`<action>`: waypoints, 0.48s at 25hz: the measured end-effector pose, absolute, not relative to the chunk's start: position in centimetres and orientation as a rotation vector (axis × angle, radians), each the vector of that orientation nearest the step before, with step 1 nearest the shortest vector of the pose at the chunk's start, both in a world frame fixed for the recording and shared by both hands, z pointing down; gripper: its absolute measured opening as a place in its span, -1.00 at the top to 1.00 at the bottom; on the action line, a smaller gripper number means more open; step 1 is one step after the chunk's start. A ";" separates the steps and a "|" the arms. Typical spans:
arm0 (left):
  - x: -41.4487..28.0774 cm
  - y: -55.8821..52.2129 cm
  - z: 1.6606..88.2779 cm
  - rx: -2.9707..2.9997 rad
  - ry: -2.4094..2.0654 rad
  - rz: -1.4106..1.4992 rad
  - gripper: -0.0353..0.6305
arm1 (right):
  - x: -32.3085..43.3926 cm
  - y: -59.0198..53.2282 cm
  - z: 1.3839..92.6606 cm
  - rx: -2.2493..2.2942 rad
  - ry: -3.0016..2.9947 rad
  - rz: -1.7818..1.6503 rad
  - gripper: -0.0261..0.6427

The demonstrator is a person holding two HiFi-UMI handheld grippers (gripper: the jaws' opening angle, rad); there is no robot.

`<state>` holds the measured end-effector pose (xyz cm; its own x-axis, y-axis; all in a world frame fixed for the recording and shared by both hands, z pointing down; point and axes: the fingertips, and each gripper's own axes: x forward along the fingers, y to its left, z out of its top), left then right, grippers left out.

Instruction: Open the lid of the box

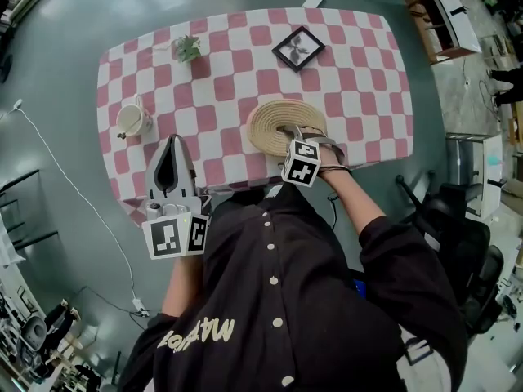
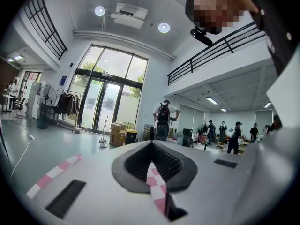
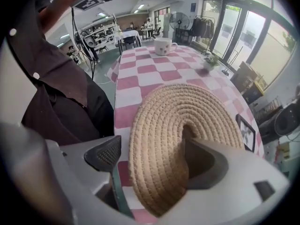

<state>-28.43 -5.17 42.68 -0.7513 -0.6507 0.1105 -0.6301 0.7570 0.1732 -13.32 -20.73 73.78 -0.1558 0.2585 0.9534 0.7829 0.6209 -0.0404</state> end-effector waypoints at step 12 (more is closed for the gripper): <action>-29.1 -5.1 43.4 1.005 -2.776 -0.193 0.86 | -13.6 -21.1 75.6 -0.837 -1.593 -0.725 -0.20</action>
